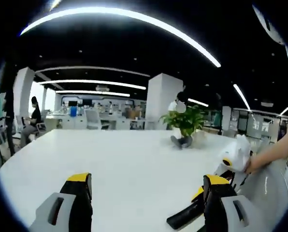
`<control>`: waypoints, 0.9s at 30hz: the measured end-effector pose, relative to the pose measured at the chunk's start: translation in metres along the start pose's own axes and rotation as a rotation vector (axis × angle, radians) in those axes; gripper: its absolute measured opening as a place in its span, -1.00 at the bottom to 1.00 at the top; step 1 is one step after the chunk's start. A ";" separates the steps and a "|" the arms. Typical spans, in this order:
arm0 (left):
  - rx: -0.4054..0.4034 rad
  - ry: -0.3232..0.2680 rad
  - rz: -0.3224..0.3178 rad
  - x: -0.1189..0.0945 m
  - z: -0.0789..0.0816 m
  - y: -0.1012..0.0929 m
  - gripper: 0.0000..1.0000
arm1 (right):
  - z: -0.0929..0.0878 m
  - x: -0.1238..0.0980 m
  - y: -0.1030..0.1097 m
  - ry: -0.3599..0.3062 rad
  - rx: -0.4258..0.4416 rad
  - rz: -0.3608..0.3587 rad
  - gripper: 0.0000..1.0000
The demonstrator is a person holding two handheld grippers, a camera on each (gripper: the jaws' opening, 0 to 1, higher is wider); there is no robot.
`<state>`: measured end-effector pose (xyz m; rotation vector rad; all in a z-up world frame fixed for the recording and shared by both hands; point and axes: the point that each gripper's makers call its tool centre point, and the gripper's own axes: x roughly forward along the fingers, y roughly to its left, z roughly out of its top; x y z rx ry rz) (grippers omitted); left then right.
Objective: Press the specified remote control buttons in sequence, fully releasing each button before pressing the next.
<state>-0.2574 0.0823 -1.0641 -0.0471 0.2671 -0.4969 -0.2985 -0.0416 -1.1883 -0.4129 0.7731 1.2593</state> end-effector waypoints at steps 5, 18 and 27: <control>0.055 -0.094 -0.008 -0.004 0.016 -0.004 1.00 | -0.004 -0.001 -0.009 0.039 -0.054 -0.048 -0.34; 0.005 -0.091 0.006 -0.004 0.014 0.003 0.97 | -0.004 -0.005 -0.015 0.092 -0.109 -0.072 -0.54; -0.006 -0.087 0.015 -0.002 0.013 0.006 0.95 | -0.004 -0.004 -0.026 0.106 -0.093 -0.064 -0.57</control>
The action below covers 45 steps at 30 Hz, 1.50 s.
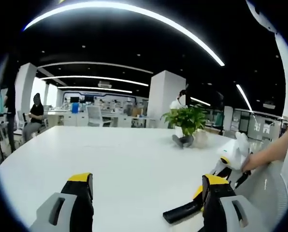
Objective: Press the specified remote control buttons in sequence, fully releasing each button before pressing the next.
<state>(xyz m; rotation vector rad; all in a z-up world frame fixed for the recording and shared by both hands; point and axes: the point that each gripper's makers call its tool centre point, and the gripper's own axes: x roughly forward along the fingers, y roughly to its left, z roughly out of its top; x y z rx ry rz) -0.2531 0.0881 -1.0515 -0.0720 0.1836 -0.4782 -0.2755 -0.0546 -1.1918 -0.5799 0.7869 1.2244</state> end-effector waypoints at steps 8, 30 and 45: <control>-0.002 0.021 0.012 0.001 -0.004 0.003 0.92 | 0.000 0.004 -0.018 0.027 -0.011 0.008 -0.57; -0.034 0.012 0.025 0.000 -0.004 0.008 0.89 | 0.004 0.007 -0.068 0.142 -0.127 0.050 -0.57; -0.032 0.034 0.012 0.000 -0.007 0.006 0.88 | 0.010 0.014 -0.106 0.184 -0.076 0.031 -0.57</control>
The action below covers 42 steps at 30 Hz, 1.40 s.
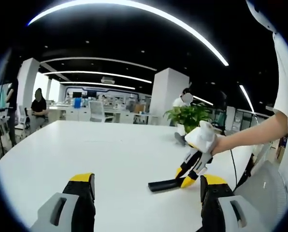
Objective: Press the specified remote control buttons in sequence, fully releasing each button before pressing the next.
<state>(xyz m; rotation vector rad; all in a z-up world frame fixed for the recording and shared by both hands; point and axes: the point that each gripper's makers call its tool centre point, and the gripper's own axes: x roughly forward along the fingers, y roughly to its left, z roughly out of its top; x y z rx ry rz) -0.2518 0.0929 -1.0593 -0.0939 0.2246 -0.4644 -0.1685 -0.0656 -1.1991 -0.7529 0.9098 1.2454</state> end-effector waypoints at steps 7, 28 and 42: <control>0.002 0.012 0.000 0.000 -0.002 0.000 0.87 | 0.003 0.002 -0.020 0.016 0.033 -0.011 -0.57; 0.009 0.053 -0.010 0.002 -0.010 -0.002 0.83 | 0.008 0.004 -0.070 0.087 0.051 -0.010 -0.57; 0.013 0.067 -0.010 0.002 -0.012 -0.002 0.82 | 0.012 0.006 -0.091 0.101 0.073 -0.017 -0.57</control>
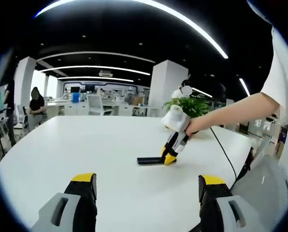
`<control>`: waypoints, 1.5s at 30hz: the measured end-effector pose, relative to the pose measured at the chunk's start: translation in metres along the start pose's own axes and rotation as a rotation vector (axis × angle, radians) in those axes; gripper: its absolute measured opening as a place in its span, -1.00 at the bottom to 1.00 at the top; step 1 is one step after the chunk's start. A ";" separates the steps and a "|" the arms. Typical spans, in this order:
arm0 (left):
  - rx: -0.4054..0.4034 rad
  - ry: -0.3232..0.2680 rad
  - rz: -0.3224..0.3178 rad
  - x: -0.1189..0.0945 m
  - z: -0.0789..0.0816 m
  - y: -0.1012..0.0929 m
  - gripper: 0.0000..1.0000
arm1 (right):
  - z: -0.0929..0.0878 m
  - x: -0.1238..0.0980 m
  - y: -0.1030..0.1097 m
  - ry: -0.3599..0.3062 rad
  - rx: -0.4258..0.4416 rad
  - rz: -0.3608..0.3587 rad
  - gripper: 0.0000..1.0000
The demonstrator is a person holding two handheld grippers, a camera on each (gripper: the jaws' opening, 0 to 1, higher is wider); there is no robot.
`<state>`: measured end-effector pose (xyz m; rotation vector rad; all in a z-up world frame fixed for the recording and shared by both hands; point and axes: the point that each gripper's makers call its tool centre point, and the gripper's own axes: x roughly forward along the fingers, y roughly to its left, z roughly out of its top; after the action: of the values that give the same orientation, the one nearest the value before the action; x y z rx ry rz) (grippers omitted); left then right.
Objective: Press the specified remote control buttons in sequence, fully releasing each button before pressing the next.
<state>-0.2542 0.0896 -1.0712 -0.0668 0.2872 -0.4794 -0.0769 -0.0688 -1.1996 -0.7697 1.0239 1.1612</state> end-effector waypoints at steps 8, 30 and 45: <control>-0.001 0.003 0.006 0.000 0.000 0.001 0.81 | 0.003 0.000 -0.009 -0.010 0.026 0.000 -0.57; -0.007 0.019 0.006 0.000 -0.003 0.003 0.75 | 0.015 -0.016 -0.015 -0.556 0.560 -0.006 -0.15; -0.011 0.012 -0.003 0.001 -0.002 0.002 0.76 | -0.015 -0.047 0.010 -0.660 0.527 -0.178 0.91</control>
<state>-0.2534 0.0906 -1.0738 -0.0746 0.3019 -0.4813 -0.0934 -0.0967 -1.1610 -0.0359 0.6346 0.8408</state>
